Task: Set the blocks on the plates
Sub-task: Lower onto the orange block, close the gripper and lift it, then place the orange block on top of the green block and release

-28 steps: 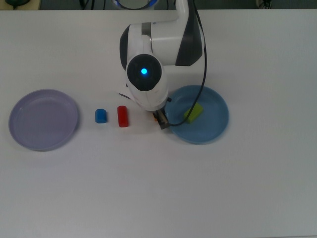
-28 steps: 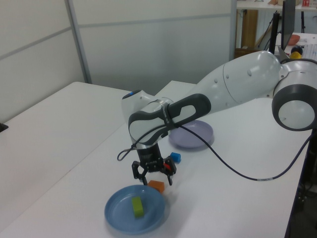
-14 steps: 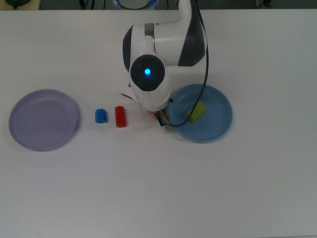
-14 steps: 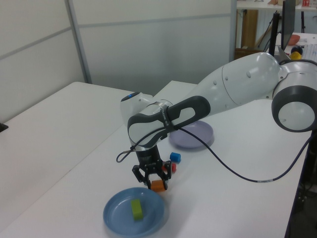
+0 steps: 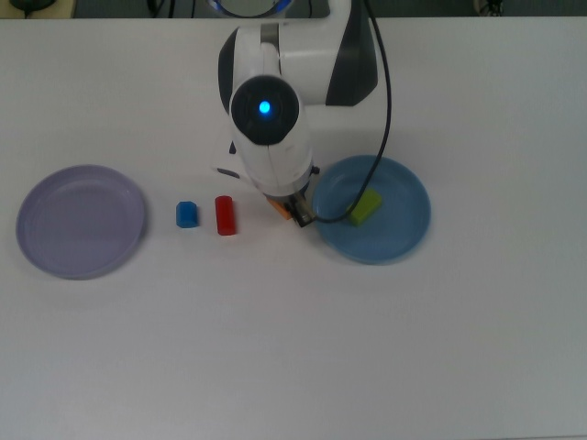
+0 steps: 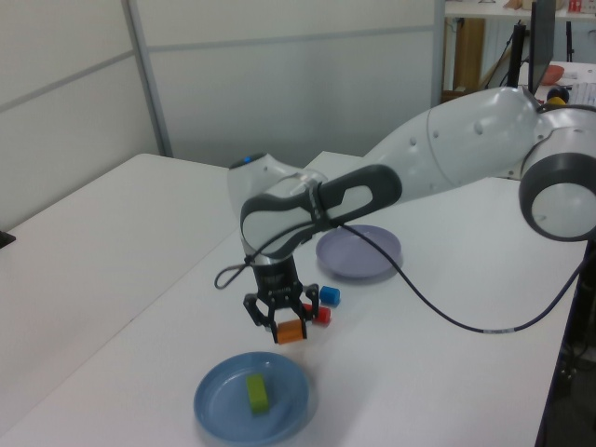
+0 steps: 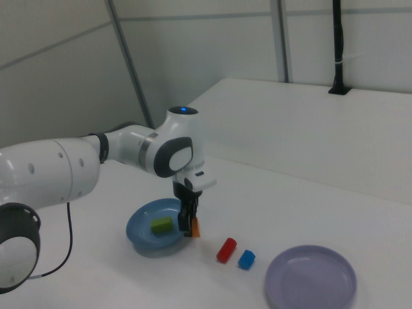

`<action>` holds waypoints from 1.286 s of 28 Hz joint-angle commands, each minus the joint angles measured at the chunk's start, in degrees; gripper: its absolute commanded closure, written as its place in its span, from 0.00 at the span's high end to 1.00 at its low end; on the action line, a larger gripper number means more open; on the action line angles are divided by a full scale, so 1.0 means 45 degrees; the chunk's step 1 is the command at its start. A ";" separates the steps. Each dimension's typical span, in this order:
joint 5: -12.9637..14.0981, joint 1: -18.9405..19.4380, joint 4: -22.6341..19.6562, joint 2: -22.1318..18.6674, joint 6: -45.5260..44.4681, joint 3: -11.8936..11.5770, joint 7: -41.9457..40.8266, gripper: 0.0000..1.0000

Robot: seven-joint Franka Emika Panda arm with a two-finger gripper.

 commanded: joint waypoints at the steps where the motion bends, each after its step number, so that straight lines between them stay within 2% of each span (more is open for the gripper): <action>1: -0.0342 0.0461 -0.0229 -0.1027 -0.0148 0.0107 -0.1229 0.19; 3: -0.0809 0.0987 -0.0092 -0.1008 -0.0148 0.0224 -0.1601 0.20; 4: -0.1566 0.1531 -0.0072 -0.0930 -0.0109 0.0283 -0.2067 0.21; 6: -0.2312 0.1984 -0.0053 -0.0794 -0.0012 0.0361 -0.2771 0.25; 8: -0.2666 0.2336 -0.0053 -0.0521 0.0086 0.0439 -0.3649 0.25; 10: -0.2687 0.2551 -0.0033 -0.0189 0.0202 0.0517 -0.4527 0.26; 14: -0.2686 0.2552 -0.0033 -0.0031 0.1022 0.0693 -0.4844 0.34; 19: -0.2589 0.2533 -0.0033 -0.0011 0.1356 0.0693 -0.5762 0.35; 20: -0.2589 0.2533 -0.0033 -0.0012 0.1356 0.0693 -0.5802 0.40; 21: -0.2589 0.2533 -0.0033 -0.0012 0.1356 0.0693 -0.5821 0.49; 22: -0.2589 0.2533 -0.0033 -0.0012 0.1356 0.0693 -0.5744 0.79; 23: -0.2570 0.2533 -0.0033 -0.0031 0.1337 0.0674 -0.5666 0.89; 27: -0.2550 0.2533 -0.0014 -0.0070 0.1297 0.0693 -0.5626 0.92; 28: -0.2511 0.2533 0.0083 -0.0148 0.1220 0.0693 -0.5607 1.00; 32: -0.2452 0.2494 0.0201 -0.0304 0.1005 0.0596 -0.5723 1.00; 36: -0.2491 0.1968 0.0201 -0.0792 0.0634 0.0440 -0.6346 1.00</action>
